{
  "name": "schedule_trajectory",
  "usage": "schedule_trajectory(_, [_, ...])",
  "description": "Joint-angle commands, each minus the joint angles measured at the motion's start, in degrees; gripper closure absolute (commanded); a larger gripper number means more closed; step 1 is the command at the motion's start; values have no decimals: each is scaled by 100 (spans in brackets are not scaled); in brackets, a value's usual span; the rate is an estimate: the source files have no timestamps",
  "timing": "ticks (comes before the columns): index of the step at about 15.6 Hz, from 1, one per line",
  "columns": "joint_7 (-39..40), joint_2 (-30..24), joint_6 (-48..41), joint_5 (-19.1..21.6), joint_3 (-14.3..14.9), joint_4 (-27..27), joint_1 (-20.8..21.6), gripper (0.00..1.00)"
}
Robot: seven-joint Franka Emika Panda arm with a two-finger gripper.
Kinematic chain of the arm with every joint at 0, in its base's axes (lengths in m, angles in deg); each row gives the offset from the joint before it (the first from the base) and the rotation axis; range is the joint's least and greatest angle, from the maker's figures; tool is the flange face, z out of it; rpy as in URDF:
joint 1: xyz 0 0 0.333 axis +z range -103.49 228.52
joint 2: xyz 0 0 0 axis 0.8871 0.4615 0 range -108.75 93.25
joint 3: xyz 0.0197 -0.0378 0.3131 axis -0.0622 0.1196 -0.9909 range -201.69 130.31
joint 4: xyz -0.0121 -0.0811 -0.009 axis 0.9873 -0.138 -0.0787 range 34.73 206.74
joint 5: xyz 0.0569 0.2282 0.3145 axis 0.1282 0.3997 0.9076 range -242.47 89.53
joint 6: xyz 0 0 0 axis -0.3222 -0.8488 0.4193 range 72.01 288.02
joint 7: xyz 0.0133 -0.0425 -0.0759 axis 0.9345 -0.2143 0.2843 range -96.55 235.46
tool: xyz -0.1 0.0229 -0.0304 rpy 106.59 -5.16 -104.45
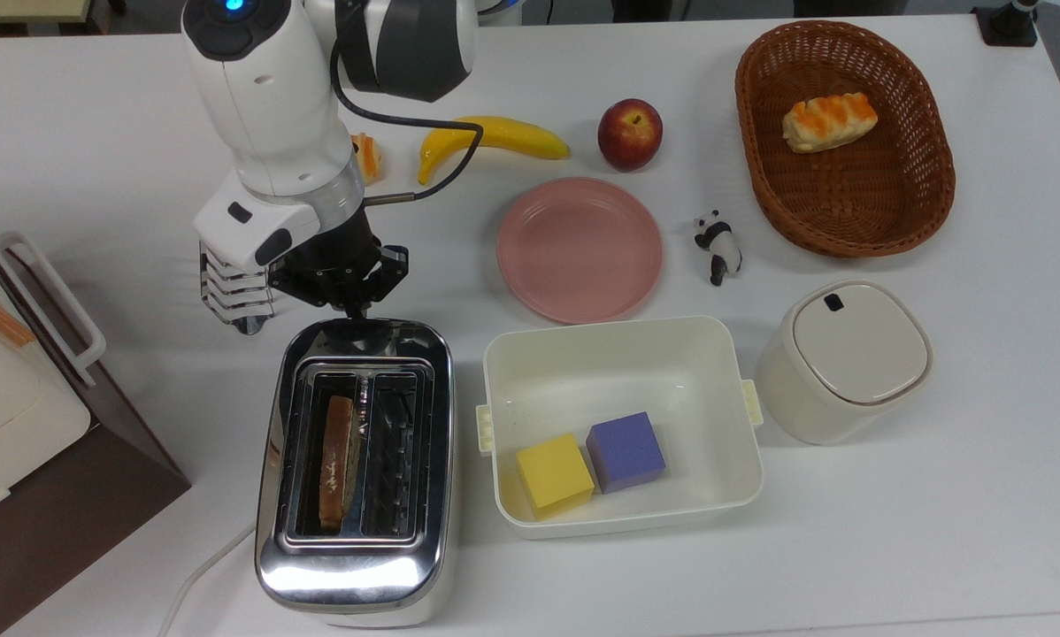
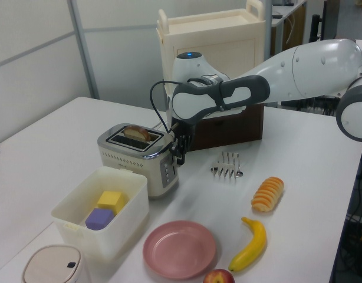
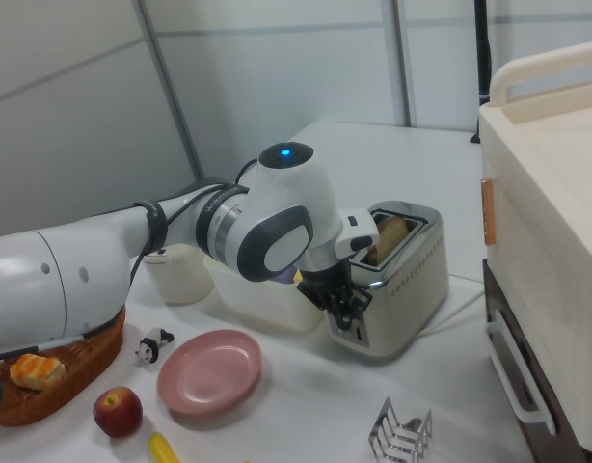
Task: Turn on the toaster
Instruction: 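Push the toaster lever down with the gripper, lowering the toast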
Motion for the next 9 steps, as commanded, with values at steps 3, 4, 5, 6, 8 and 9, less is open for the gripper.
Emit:
schedule_trajectory(3, [14, 142, 467, 97, 56, 79, 77, 100])
schedule_trajectory(4, [14, 159, 476, 89, 47, 79, 85, 100])
schedule_trajectory(5, [23, 168, 476, 89, 47, 79, 86, 100])
schedule_trajectory(6, [23, 168, 476, 80, 56, 79, 86, 100])
schedule_trajectory(8, [23, 186, 476, 80, 56, 87, 86, 100])
schedule_trajectory(9, [23, 238, 476, 71, 56, 113, 86, 100])
